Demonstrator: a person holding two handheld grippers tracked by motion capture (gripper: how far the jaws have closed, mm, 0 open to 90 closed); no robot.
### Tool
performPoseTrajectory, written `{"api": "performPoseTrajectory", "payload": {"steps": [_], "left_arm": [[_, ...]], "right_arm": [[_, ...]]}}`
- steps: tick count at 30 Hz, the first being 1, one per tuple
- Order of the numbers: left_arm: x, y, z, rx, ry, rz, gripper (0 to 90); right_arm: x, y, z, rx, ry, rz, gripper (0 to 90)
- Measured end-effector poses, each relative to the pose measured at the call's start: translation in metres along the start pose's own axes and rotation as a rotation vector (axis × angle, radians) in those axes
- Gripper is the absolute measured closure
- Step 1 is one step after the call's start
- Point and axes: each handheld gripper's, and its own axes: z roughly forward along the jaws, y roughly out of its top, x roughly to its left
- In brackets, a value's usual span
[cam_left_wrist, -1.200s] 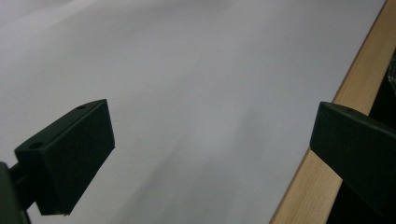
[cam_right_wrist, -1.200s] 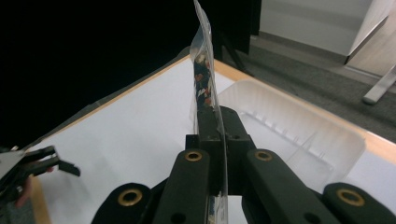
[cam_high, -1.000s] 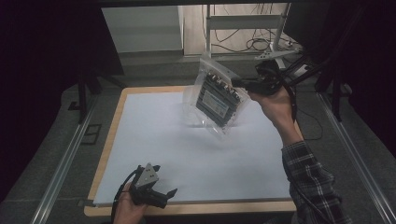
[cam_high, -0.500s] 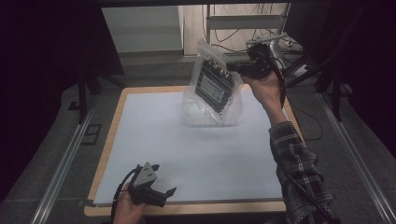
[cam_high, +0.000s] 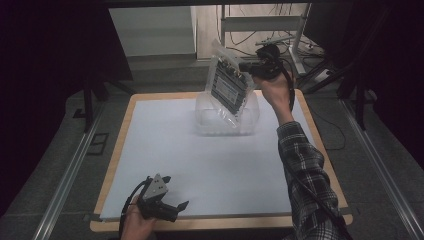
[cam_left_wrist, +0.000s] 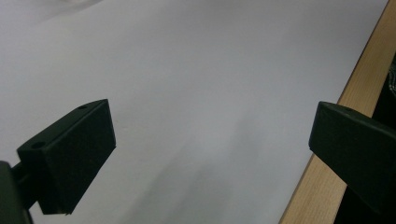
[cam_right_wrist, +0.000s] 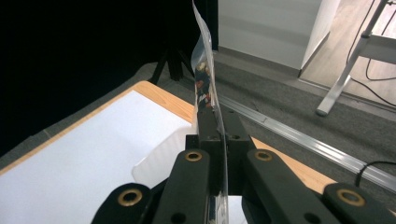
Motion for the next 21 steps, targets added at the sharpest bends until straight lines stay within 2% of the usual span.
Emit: {"api": "performPoseTrajectory", "payload": {"steps": [7, 11, 14, 17, 21], "left_arm": [[0.0, 0.0, 0.0, 0.003, 0.0, 0.0, 0.2], [0.0, 0.0, 0.001, 0.007, 0.001, 0.002, 0.2], [0.0, 0.0, 0.0, 0.005, 0.001, -0.002, 0.2], [0.0, 0.0, 0.0, 0.005, 0.001, -0.003, 0.3], [0.0, 0.0, 0.001, 0.006, -0.002, -0.001, 0.3]], "right_arm": [[-0.002, -0.002, 0.012, -0.002, 0.006, 0.012, 89.0], [0.001, -0.004, 0.021, 0.023, 0.005, 0.003, 89.0], [0.004, -0.011, 0.037, 0.058, 0.007, -0.002, 88.9], [0.006, -0.015, 0.045, 0.074, 0.003, -0.006, 89.0], [0.005, -0.021, 0.055, 0.095, 0.017, 0.013, 88.9]]}}
